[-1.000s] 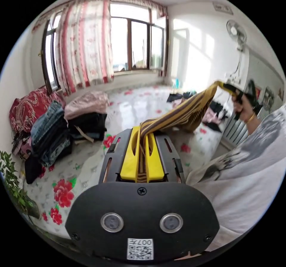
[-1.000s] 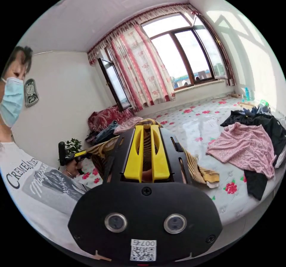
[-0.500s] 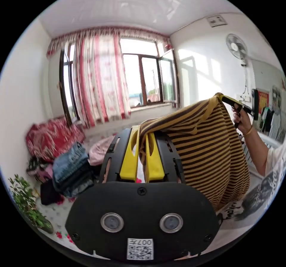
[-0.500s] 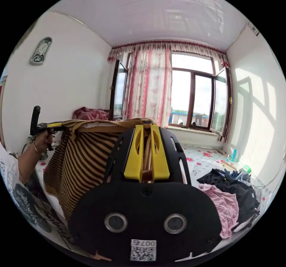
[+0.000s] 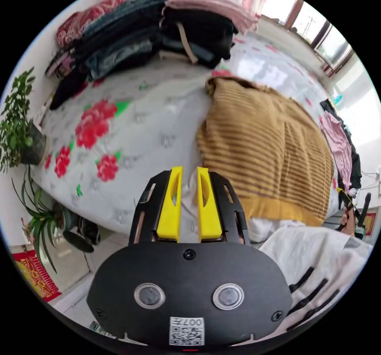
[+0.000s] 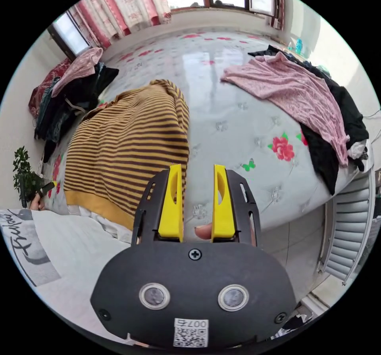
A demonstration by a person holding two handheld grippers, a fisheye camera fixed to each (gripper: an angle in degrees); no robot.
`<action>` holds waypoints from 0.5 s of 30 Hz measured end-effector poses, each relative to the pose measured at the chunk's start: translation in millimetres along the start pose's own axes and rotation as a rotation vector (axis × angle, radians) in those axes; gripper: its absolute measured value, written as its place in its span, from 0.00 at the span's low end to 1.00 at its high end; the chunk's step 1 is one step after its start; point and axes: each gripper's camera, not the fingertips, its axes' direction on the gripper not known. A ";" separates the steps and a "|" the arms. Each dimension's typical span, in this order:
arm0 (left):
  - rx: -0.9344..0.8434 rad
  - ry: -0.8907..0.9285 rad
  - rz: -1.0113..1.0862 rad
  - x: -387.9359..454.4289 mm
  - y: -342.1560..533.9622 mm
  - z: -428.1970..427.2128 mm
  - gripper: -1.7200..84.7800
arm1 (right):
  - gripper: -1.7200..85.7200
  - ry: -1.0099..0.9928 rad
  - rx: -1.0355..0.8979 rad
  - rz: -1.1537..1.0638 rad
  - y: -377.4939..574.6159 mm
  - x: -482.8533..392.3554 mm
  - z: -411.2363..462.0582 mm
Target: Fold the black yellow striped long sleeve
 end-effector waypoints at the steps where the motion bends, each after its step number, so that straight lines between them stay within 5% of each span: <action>1: -0.029 0.015 -0.012 0.6 8.9 11.9 0.09 | 0.11 0.006 -0.035 0.016 1.6 7.5 17.0; 8: -0.126 -0.026 0.111 21.4 -11.8 58.7 0.12 | 0.09 -0.116 -0.197 0.025 -39.4 15.1 106.7; 15: -0.142 -0.030 0.167 27.4 -33.9 54.2 0.06 | 0.02 -0.035 -0.193 -0.141 -47.6 -13.0 134.8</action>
